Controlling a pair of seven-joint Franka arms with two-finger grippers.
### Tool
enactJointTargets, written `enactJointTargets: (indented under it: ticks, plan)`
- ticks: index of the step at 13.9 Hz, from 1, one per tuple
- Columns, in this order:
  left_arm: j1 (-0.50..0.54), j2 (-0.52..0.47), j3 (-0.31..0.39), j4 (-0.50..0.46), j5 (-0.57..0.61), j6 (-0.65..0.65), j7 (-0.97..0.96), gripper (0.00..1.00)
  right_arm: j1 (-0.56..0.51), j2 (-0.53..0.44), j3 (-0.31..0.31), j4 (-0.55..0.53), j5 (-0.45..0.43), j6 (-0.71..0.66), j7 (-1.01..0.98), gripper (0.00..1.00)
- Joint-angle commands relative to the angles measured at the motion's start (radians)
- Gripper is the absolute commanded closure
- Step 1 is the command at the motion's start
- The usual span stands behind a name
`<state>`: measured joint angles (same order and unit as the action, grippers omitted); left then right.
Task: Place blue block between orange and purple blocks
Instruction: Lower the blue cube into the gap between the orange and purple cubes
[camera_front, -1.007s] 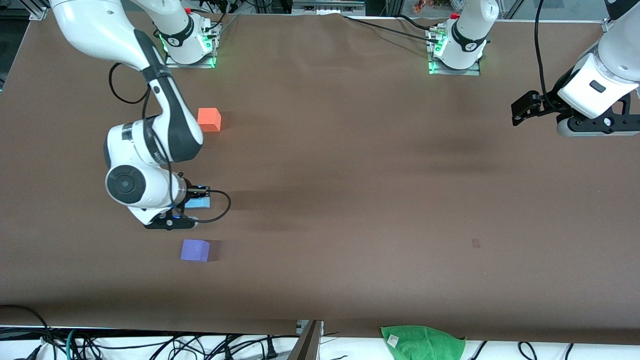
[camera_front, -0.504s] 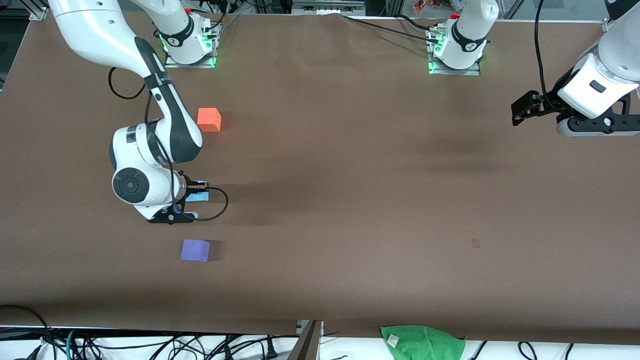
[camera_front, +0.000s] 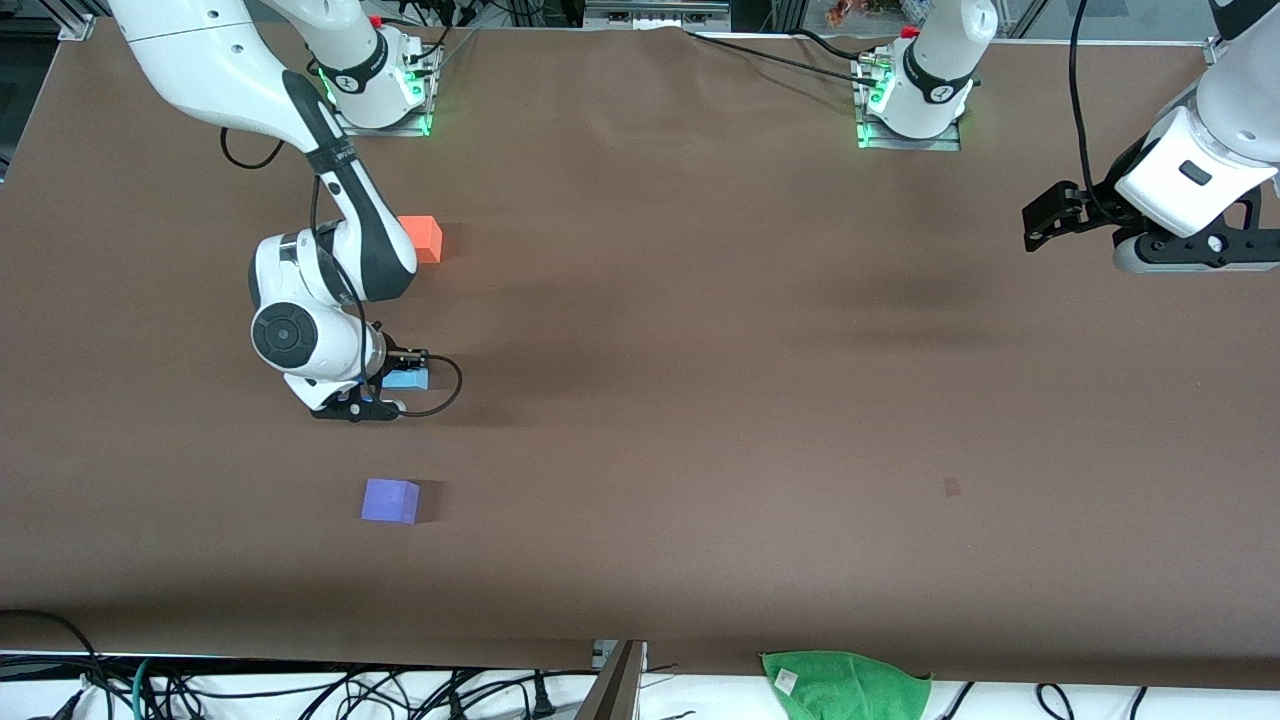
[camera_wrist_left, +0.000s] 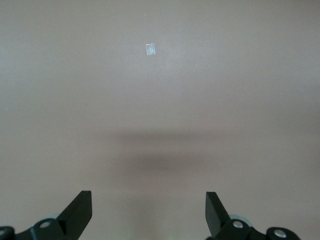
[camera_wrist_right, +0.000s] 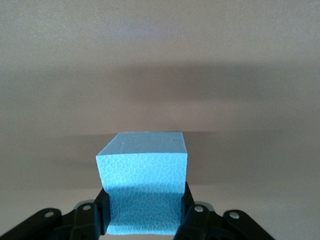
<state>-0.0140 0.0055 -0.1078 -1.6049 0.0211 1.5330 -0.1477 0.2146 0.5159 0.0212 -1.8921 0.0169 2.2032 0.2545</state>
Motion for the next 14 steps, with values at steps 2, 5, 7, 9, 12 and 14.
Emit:
enactJointTargets:
  ticks: [2,5,7,9,12,14]
  plan:
    - [-0.001,-0.013,0.002,-0.006,-0.006,0.004,0.023,0.0,-0.003,-0.042,-0.001,-0.084,0.037,0.062,0.005,0.53]
    - [-0.003,-0.013,0.0,-0.004,-0.006,0.004,0.023,0.0,-0.003,-0.06,-0.01,-0.058,0.035,0.053,0.002,0.0]
    - [-0.003,-0.013,0.0,-0.004,-0.004,0.004,0.023,0.0,-0.003,-0.068,-0.01,-0.016,0.031,0.049,-0.015,0.0]
    - [-0.003,-0.013,0.0,-0.004,-0.006,0.004,0.023,0.0,-0.003,-0.077,-0.023,0.036,0.017,0.018,-0.026,0.0]
    - [-0.004,-0.013,0.0,-0.004,-0.006,0.006,0.023,0.0,-0.003,-0.079,-0.038,0.19,-0.018,-0.135,-0.118,0.0]
    - [-0.004,-0.013,0.0,-0.006,-0.006,0.006,0.023,0.0,-0.004,-0.077,-0.04,0.304,-0.046,-0.256,-0.162,0.0]
